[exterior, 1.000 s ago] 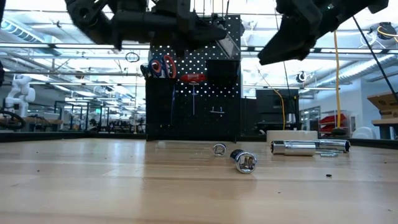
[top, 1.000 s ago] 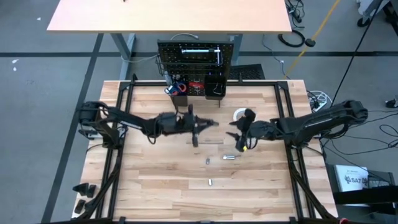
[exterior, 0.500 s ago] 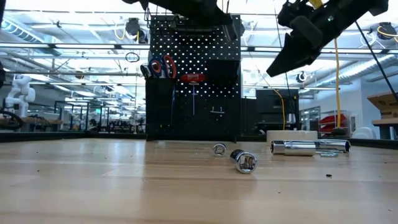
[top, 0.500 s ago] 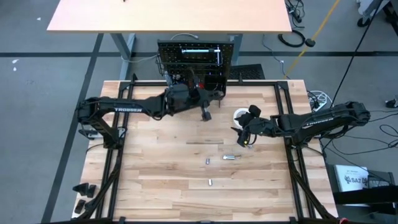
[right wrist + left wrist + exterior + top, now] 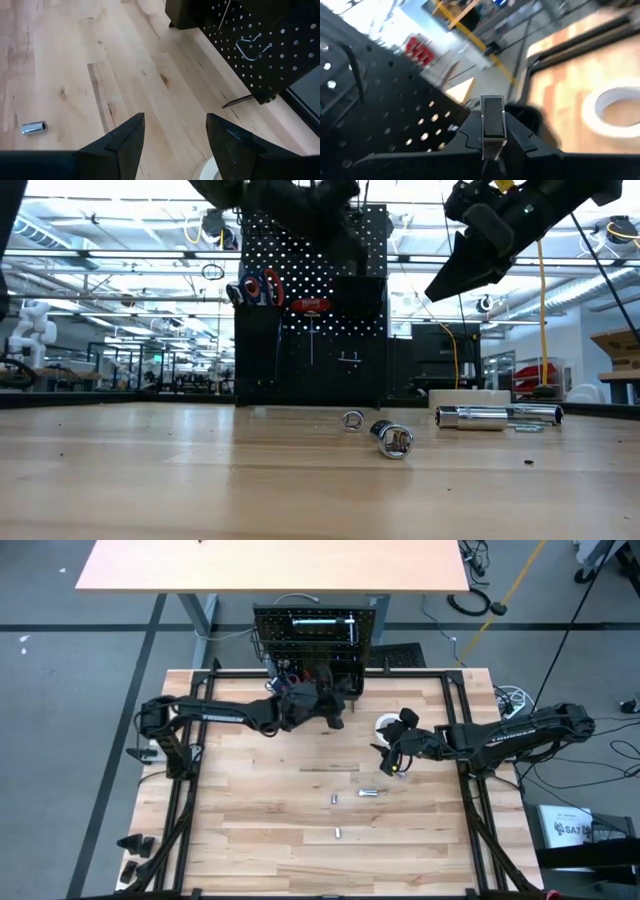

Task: Hang tools onto peg board
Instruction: Put the black rectangular tool into the right black bin on the peg board

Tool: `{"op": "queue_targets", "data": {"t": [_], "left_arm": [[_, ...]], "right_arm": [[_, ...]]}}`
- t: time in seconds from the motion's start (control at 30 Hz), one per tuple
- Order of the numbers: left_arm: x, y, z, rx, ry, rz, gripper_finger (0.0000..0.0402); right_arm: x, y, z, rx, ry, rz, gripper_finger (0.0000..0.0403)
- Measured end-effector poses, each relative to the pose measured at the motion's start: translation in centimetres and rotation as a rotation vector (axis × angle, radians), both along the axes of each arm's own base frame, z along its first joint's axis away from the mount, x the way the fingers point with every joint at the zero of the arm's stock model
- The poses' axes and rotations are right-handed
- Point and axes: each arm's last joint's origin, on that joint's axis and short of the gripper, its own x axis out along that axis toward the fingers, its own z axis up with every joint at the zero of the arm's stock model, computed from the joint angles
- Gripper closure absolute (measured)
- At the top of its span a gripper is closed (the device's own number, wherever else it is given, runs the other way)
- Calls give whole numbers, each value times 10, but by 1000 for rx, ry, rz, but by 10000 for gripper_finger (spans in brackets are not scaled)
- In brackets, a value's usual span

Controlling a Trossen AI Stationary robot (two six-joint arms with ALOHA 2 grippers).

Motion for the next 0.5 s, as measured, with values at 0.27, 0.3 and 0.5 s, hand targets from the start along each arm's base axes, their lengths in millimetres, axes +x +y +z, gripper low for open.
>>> {"op": "queue_targets", "data": {"t": [0.27, 0.3, 0.5], "left_arm": [[11, 3, -23, 85, 96, 30, 374], [12, 4, -24, 84, 102, 30, 374], [13, 4, -26, 85, 101, 35, 323]], "right_arm": [[0, 0, 0, 0, 2, 0, 199], [0, 0, 0, 1, 1, -1, 199], [0, 0, 0, 15, -1, -9, 199]]}}
